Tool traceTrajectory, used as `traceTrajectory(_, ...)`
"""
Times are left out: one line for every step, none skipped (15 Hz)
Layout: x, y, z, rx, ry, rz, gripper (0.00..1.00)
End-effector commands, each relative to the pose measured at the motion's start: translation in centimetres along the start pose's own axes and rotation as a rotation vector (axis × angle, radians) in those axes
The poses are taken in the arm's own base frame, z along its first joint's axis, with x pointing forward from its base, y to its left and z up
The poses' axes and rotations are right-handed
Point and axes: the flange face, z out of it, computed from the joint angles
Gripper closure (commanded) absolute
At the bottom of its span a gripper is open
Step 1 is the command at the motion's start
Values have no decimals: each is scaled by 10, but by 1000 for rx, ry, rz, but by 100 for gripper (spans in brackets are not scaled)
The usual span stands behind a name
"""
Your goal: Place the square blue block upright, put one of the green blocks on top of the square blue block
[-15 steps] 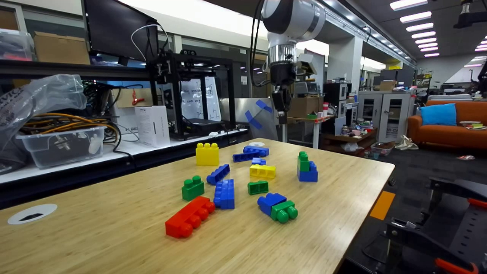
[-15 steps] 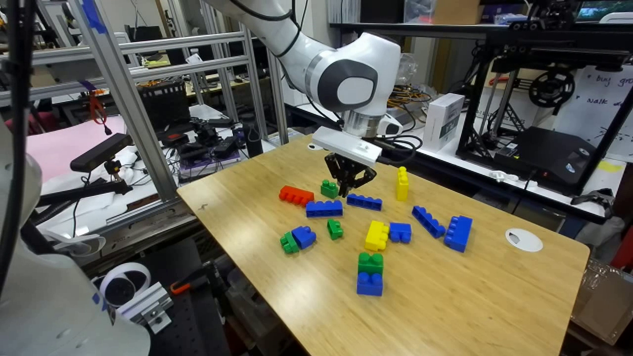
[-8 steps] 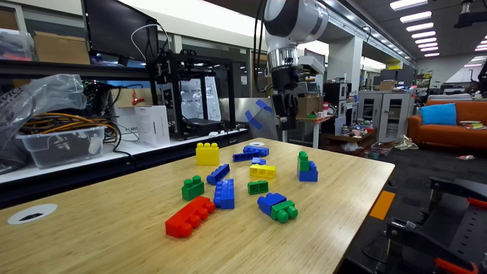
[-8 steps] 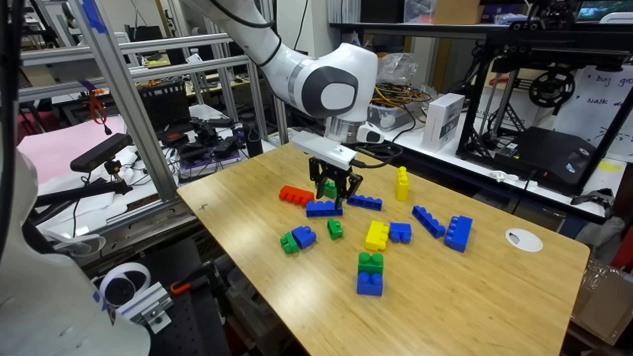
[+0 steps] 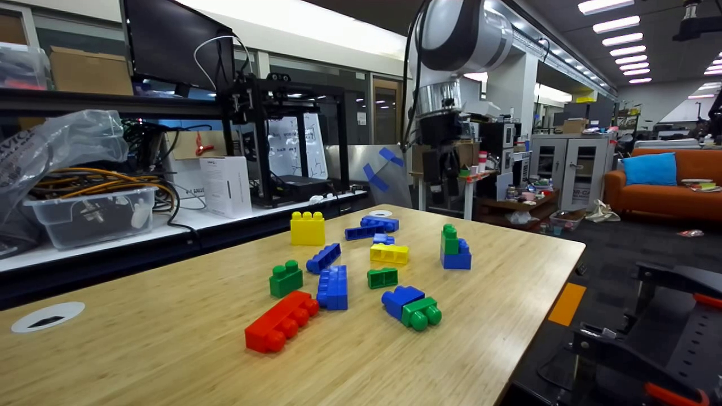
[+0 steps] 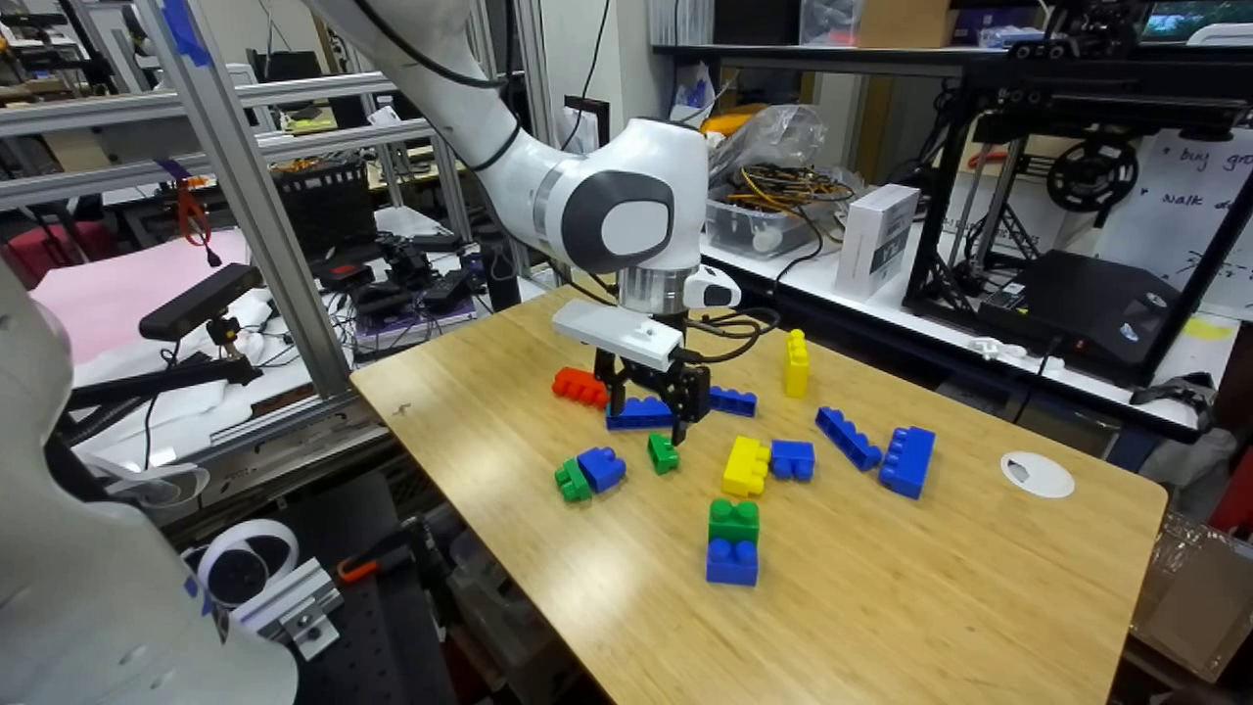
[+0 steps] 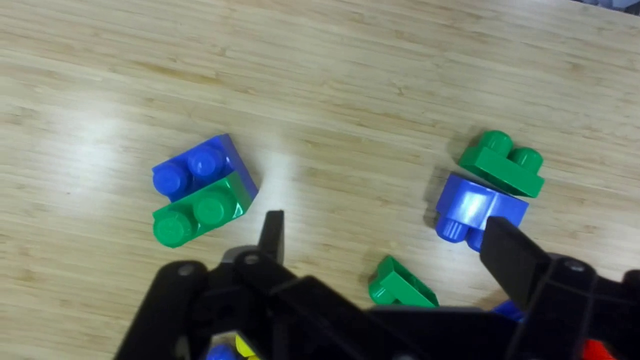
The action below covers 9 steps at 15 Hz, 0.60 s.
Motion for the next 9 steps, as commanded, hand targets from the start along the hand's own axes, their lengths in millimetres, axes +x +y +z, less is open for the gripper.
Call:
traceTrajectory(-13,1,5,-24,45,-50,0)
traceTrajectory(-15,1,7,-27,58,-61,0)
traceTrajectory(-7,1,8,-8,26,-30,0)
traceTrajectory(-9,1,10,-10,35,-36,0)
traceTrajectory(-10,1,10,-11,38,-40,0)
traceTrajectory(-10,1,10,-12,40,-41,0)
traceTrajectory(-10,1,9,-13,41,-41,0)
traceTrajectory(-9,1,9,-13,41,-41,0)
traceTrajectory(-9,1,9,-13,41,-41,0)
